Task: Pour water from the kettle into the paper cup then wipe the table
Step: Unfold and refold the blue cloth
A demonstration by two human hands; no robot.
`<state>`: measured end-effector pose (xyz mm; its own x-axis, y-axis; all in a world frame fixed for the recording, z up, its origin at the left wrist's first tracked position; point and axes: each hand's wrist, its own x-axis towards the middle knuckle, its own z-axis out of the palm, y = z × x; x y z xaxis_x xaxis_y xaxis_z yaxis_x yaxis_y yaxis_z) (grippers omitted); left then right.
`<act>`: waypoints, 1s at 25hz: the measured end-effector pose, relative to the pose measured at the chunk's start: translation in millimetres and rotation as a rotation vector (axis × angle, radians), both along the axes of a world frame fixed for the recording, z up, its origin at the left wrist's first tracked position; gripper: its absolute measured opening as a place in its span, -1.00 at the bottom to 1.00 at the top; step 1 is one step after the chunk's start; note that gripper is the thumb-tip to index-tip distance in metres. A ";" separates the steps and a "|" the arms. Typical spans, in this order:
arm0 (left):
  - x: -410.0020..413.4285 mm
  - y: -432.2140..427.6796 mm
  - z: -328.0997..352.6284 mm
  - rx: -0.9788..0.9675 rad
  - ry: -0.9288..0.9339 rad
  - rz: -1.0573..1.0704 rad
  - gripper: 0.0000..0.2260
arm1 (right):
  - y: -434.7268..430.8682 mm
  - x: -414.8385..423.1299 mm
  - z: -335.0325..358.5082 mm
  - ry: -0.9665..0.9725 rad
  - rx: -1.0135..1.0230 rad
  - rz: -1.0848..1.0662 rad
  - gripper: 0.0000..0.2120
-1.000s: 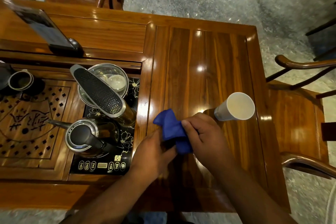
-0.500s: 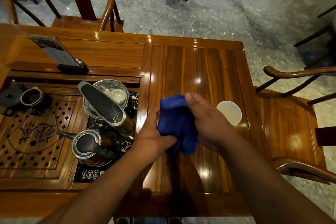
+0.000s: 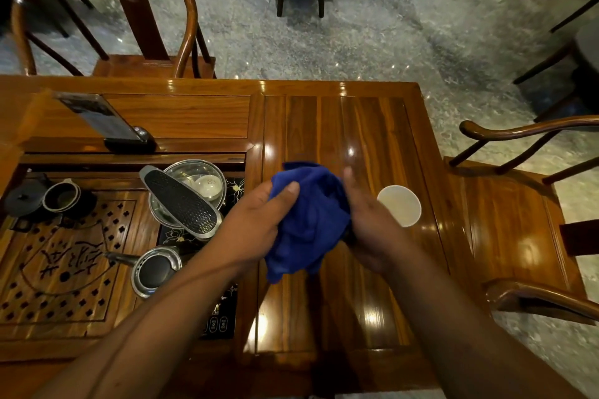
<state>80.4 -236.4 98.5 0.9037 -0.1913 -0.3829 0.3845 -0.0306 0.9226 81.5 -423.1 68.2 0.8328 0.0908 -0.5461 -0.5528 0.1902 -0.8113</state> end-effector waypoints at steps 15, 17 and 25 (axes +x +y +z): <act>14.9 53.0 29.4 0.427 -0.019 -0.022 -0.79 | -23.6 -26.0 4.6 -0.188 -0.452 -0.010 -0.65; 17.7 61.6 34.6 0.323 0.051 0.053 -0.85 | -29.6 -22.8 13.8 -0.231 -0.499 0.005 -0.66; 12.2 57.8 58.2 -0.302 0.325 0.182 -0.66 | -13.2 -11.9 18.3 -0.128 -0.563 -0.018 -0.70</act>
<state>92.5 -178.6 156.7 0.7755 -0.1873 -0.6029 0.6287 0.3153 0.7108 69.6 -436.3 86.5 0.8941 -0.1994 -0.4009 -0.4442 -0.2821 -0.8504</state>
